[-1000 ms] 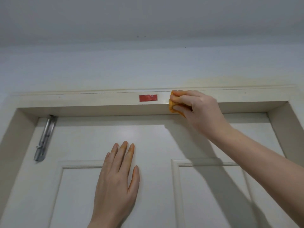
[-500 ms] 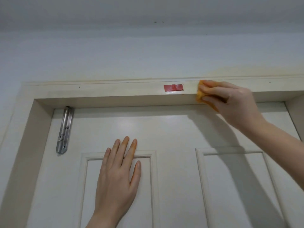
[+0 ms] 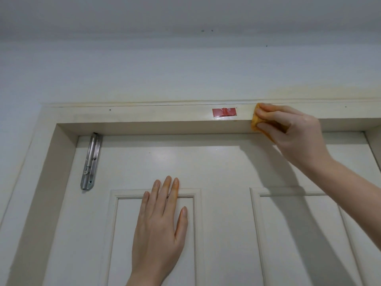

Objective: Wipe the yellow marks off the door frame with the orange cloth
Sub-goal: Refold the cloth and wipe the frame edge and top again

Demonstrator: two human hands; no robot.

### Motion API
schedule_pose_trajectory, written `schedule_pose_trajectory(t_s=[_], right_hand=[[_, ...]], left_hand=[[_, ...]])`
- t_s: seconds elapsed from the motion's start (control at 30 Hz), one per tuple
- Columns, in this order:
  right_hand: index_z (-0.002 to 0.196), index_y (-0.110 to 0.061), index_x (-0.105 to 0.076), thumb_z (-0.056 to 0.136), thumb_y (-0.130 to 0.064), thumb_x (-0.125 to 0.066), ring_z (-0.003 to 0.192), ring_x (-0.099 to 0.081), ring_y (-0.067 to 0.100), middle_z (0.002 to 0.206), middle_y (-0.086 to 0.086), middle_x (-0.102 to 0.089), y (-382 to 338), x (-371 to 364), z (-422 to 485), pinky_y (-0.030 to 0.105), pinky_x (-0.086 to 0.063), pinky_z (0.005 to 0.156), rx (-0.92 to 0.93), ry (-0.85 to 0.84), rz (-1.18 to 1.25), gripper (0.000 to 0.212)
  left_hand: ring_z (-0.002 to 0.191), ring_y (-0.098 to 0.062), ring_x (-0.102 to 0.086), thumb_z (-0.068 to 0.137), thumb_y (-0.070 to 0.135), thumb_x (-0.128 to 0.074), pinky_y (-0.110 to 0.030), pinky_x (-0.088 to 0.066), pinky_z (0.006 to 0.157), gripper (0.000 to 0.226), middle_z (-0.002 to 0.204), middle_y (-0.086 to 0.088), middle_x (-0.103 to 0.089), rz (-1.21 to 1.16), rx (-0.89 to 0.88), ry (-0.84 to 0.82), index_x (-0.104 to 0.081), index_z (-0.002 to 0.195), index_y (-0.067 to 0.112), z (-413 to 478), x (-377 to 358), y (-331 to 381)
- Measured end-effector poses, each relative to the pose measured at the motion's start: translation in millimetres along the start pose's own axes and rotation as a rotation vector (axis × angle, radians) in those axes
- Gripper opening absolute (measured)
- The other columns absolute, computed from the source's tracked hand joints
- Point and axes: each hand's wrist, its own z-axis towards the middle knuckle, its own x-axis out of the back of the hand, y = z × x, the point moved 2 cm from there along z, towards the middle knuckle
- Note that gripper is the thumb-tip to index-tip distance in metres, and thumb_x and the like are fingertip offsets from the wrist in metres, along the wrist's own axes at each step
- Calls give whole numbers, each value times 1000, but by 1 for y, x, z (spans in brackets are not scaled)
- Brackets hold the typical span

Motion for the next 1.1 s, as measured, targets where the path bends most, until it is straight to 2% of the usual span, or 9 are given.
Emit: schedule_pose_trajectory(t_s=[0.2, 0.27, 0.4, 0.5, 0.73, 0.87, 0.97, 1.1], right_hand=[[119, -15, -80, 91, -13, -82, 119, -69, 9, 128, -13, -68, -7, -12, 3, 25, -51, 110, 37, -1, 11, 28], [119, -15, -80, 91, -14, -81, 119, -68, 8, 128, -13, -68, -7, -11, 2, 20, -48, 111, 34, -3, 15, 28], [119, -16, -80, 93, -14, -80, 122, -68, 10, 129, -12, -68, -12, -16, 4, 22, -47, 112, 57, -26, 19, 26], [119, -14, -80, 94, -14, -77, 123, -67, 11, 130, -7, -70, -26, -29, 9, 17, -44, 114, 116, -39, 49, 25], [115, -14, -82, 94, -12, -79, 123, -70, 16, 128, 0, -75, -78, -83, 22, 32, -52, 108, 161, -29, 66, 21], [114, -14, -82, 93, -12, -79, 121, -71, 17, 128, 1, -75, -118, -120, 29, 26, -50, 108, 131, -21, 91, 21], [114, -15, -82, 94, -14, -79, 121, -71, 16, 127, 0, -76, -143, -141, 32, 25, -50, 109, 116, -13, 102, 21], [114, -16, -83, 93, -13, -79, 120, -69, 12, 127, -1, -76, -171, -169, 40, 11, -43, 110, 94, -8, 99, 21]], left_hand=[[170, -11, -6, 114, 47, -28, -40, -8, 136, 64, 182, 15, -14, -12, -1, 11, -15, 174, 31, 4, -8, 19], [170, -11, -6, 114, 46, -30, -38, -6, 137, 64, 182, 16, -12, -22, 11, 18, -15, 174, 32, 2, -8, 20], [170, -10, -5, 114, 45, -33, -35, -4, 137, 64, 182, 18, -11, -33, 8, 13, -15, 174, 33, 1, -6, 18], [169, -8, -4, 114, 44, -34, -35, -7, 136, 64, 181, 20, -11, -35, -10, -4, -14, 174, 33, -1, -1, 12], [169, -9, -7, 113, 44, -37, -37, -11, 135, 65, 181, 19, -13, -1, -23, -11, -16, 174, 33, -7, 26, -46], [169, -10, -9, 113, 46, -36, -37, -10, 136, 64, 181, 15, -17, 96, -87, -45, -21, 174, 29, -1, 40, -75], [169, -7, -5, 113, 47, -35, -35, -4, 137, 65, 181, 16, -15, 122, -47, -43, -21, 173, 29, 5, 54, -104], [169, -9, -7, 112, 48, -36, -36, -3, 138, 64, 180, 12, -21, 181, -54, -40, -27, 172, 26, 10, 82, -146]])
